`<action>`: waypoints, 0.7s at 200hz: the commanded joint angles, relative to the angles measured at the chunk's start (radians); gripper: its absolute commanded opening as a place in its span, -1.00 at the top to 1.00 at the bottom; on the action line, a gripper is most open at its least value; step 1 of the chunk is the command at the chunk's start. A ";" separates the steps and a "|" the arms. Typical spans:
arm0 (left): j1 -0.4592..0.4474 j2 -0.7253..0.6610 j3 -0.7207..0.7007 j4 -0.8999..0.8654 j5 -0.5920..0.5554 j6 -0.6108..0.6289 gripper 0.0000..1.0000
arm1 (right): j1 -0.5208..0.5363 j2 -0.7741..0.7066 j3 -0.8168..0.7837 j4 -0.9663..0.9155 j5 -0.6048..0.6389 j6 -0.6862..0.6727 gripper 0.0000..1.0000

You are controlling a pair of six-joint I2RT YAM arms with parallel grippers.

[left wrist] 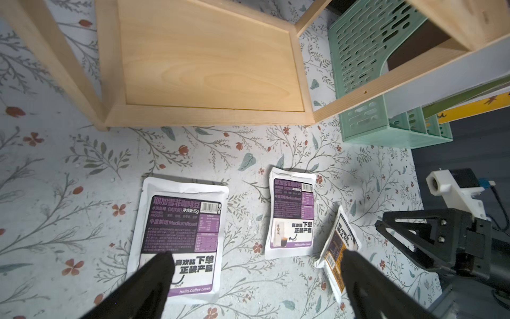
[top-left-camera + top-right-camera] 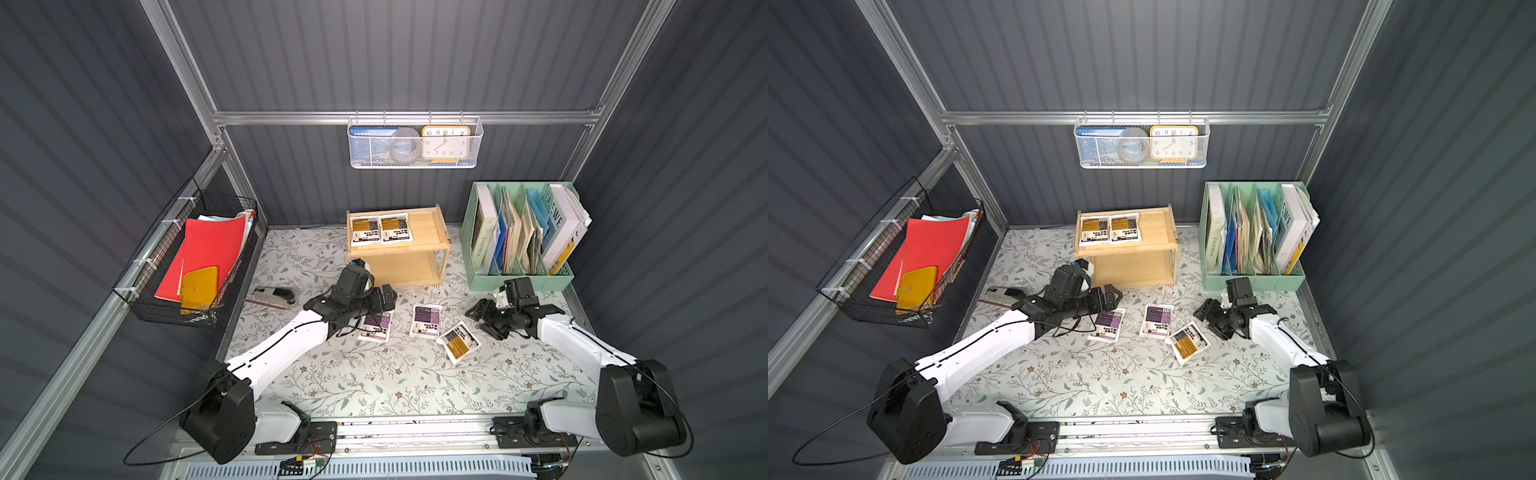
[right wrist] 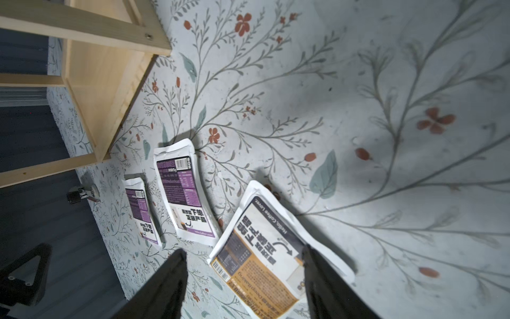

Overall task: Place the bagged coffee beans on the shelf by color
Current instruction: Move the bagged coffee beans to the center of the board.

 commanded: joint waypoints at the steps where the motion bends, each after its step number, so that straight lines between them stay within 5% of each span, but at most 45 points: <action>1: -0.004 -0.034 -0.029 0.048 0.002 -0.038 -1.00 | -0.004 0.047 -0.010 0.028 -0.012 -0.030 -0.39; 67: -0.006 -0.040 -0.067 0.060 0.010 -0.039 -1.00 | 0.022 0.131 -0.065 0.095 -0.059 -0.036 -0.39; 140: -0.007 -0.055 -0.097 0.060 0.018 -0.047 -1.00 | 0.283 0.145 -0.118 0.194 -0.038 0.121 -0.36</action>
